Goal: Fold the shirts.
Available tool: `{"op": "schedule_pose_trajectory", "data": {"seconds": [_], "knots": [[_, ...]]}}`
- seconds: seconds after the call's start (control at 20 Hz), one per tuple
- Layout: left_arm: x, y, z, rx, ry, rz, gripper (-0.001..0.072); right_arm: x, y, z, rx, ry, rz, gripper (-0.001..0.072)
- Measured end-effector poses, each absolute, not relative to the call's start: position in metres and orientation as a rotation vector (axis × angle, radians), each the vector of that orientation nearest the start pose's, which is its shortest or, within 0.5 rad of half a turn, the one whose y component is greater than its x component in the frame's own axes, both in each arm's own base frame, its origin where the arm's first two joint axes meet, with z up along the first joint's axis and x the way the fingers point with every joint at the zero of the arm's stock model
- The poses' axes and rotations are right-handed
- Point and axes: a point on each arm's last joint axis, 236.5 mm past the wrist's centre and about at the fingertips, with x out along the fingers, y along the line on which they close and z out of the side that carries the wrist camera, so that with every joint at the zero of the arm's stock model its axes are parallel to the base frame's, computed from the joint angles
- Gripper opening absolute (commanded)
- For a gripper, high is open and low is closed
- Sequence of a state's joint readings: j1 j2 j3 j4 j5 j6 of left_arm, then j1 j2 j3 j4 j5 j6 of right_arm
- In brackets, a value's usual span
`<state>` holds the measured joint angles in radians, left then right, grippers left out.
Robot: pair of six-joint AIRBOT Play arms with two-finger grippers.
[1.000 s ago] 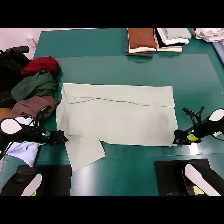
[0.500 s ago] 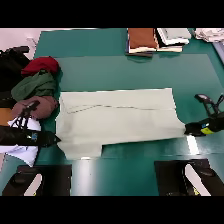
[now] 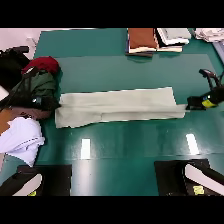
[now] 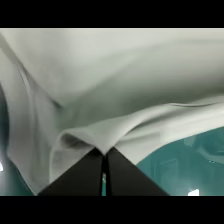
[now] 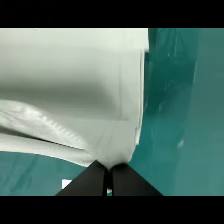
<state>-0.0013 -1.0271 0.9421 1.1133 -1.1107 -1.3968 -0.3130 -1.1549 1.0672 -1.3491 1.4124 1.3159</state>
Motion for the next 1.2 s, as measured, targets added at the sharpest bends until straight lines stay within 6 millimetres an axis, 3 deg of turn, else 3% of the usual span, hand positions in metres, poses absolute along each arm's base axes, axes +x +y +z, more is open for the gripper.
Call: {"op": "schedule_pose_trajectory", "data": {"seconds": [0.3,0.35,0.4,0.45,0.5,0.6,0.7,0.75,0.95,1.1,1.2], "knots": [[0.401,-0.092,-0.008,-0.275,1.192,-0.325,0.0024,0.378,-0.027,0.005,0.21,1.394,0.158,0.0018],[0.408,-0.092,-0.011,-0.279,1.191,-0.325,0.0096,0.388,-0.023,0.004,0.206,1.389,0.169,0.0038],[0.413,-0.093,-0.012,-0.282,1.186,-0.326,0.039,0.398,-0.019,0.003,0.207,1.385,0.182,0.0202],[0.418,-0.093,-0.011,-0.286,1.177,-0.324,0.0551,0.407,-0.015,0.003,0.213,1.373,0.195,0.0371],[0.423,-0.093,-0.009,-0.295,1.171,-0.322,0.0548,0.414,-0.011,0.004,0.224,1.361,0.207,0.0434],[0.431,-0.095,0.0,-0.311,1.157,-0.321,0.0542,0.426,-0.005,0.007,0.247,1.337,0.228,0.0439],[0.435,-0.098,0.012,-0.321,1.147,-0.329,0.0091,0.429,-0.008,0.008,0.252,1.327,0.242,0.0439],[0.436,-0.1,0.017,-0.326,1.147,-0.34,0.0022,0.424,-0.013,0.006,0.26,1.339,0.247,0.0439],[0.43,-0.117,0.028,-0.336,1.163,-0.4,0.0022,0.392,-0.047,-0.017,0.353,1.408,0.205,0.046],[0.425,-0.149,0.032,-0.311,1.156,-0.465,0.0021,0.367,-0.065,-0.042,0.506,1.456,0.176,0.046],[0.423,-0.179,0.031,-0.298,1.149,-0.503,0.0021,0.357,-0.062,-0.057,0.612,1.472,0.198,0.0459]]}}
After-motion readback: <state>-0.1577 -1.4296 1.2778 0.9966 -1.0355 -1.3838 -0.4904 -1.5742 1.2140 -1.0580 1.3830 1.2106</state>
